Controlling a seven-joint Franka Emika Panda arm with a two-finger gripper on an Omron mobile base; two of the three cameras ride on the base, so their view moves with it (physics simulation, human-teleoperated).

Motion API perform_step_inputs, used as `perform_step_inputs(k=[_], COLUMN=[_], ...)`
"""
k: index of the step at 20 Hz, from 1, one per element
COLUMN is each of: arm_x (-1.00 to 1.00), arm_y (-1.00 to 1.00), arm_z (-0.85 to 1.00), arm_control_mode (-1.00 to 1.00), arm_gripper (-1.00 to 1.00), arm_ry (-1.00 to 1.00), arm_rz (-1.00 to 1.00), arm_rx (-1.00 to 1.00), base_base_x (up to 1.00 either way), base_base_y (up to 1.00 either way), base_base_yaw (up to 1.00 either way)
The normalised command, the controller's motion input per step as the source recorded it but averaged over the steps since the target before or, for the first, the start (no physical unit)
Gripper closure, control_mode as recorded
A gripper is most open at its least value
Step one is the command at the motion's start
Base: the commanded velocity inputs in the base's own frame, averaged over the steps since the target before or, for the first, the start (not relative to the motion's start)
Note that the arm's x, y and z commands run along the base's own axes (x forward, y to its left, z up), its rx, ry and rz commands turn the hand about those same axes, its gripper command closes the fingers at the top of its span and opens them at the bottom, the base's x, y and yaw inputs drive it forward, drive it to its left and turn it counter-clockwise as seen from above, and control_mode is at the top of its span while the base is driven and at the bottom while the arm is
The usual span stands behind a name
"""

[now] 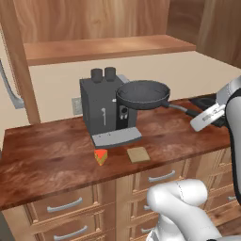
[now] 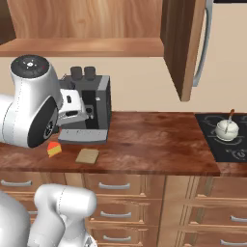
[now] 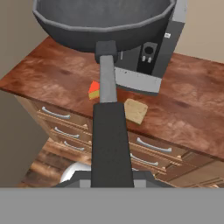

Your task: Pick the pan from the cabinet and place it on the stove. Then turn on the stove burner for the pan.

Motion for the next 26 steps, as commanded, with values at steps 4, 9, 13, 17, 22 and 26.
perform_step_inputs(k=[4,9,13,17,22,26], arm_x=[0.0,0.0,0.0,0.0,0.0,0.0], arm_y=[0.0,0.0,0.0,0.0,0.0,0.0], arm_z=[0.0,0.0,0.0,0.0,0.0,0.0], arm_control_mode=[1.0,1.0,1.0,1.0,1.0,1.0], arm_gripper=[1.0,1.0,1.0,1.0,1.0,1.0], arm_ry=[0.0,0.0,0.0,0.0,0.0,0.0], arm_rz=[0.0,0.0,0.0,0.0,0.0,0.0], arm_rx=[0.0,0.0,0.0,0.0,0.0,0.0], base_base_x=[-0.25,-0.13,-0.2,-0.25,-0.36,-0.55], base_base_y=[0.0,0.0,-0.13,-0.28,-0.43,-0.48], base_base_yaw=[-0.4,-0.41,-0.45,-0.45,-0.45,-0.43])
